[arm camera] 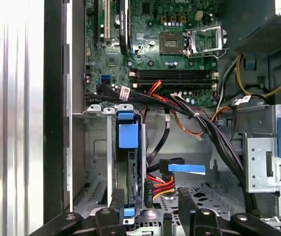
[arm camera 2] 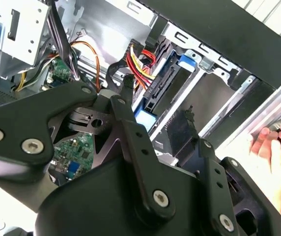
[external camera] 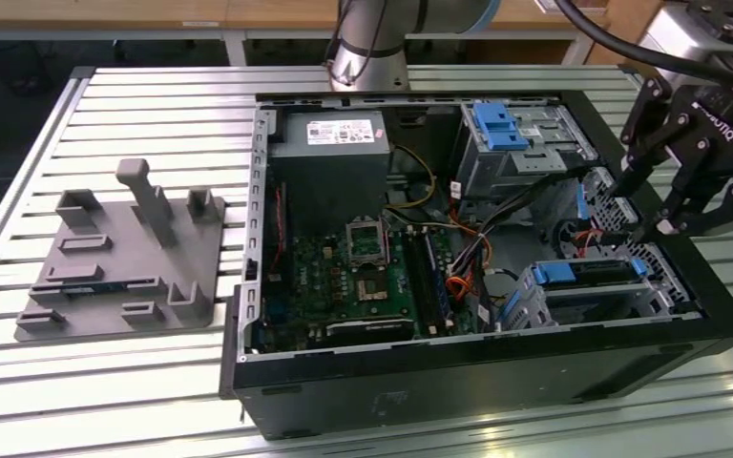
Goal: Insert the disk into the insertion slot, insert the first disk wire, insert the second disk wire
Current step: 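Insert the first disk wire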
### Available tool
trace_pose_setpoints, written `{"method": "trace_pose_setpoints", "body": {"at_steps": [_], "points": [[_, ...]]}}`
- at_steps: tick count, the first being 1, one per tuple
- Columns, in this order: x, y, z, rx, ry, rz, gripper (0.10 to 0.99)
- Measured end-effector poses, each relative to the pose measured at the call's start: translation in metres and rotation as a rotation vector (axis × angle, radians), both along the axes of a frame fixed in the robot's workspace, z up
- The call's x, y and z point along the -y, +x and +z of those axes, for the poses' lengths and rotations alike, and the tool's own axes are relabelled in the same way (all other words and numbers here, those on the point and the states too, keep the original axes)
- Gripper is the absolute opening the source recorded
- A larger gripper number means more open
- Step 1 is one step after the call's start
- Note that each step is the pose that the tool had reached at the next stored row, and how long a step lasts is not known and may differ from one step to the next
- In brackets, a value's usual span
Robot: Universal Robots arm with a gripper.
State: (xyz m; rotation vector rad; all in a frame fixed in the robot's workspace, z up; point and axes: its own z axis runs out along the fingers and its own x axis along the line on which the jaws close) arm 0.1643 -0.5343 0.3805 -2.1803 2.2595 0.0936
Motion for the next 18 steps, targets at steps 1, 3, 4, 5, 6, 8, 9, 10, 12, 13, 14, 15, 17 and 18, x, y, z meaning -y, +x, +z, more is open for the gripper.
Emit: {"method": "trace_pose_setpoints", "body": {"at_steps": [1,3,4,5,6,8,9,10,12,13,14,15,17,18], "points": [[-0.0007,0.0002,-0.0007,0.0004,-0.003,-0.004,0.557],[-0.0024,0.0008,-0.0021,0.0011,-0.011,-0.010,0.557],[-0.0038,0.0014,-0.0027,0.0013,-0.016,-0.011,0.545],[-0.0055,0.0021,-0.0033,0.0013,-0.022,-0.012,0.545],[-0.0081,0.0027,-0.0042,0.0013,-0.027,-0.012,0.482],[-0.0136,0.0034,-0.0062,0.0014,-0.035,-0.012,0.420],[-0.0156,0.0036,-0.0075,0.0014,-0.037,-0.012,0.357],[-0.0176,0.0036,-0.0087,0.0014,-0.041,-0.012,0.357],[-0.0194,0.0036,-0.0106,0.0017,-0.050,-0.012,0.357],[-0.0194,0.0036,-0.0111,0.0018,-0.054,-0.012,0.357],[-0.0194,0.0036,-0.0114,0.0018,-0.059,-0.012,0.357],[-0.0194,0.0037,-0.0115,0.0019,-0.068,-0.012,0.357],[-0.0193,0.0036,-0.0118,0.0021,-0.092,-0.012,0.357],[-0.0193,0.0037,-0.0123,0.0021,-0.100,-0.012,0.357]]}}
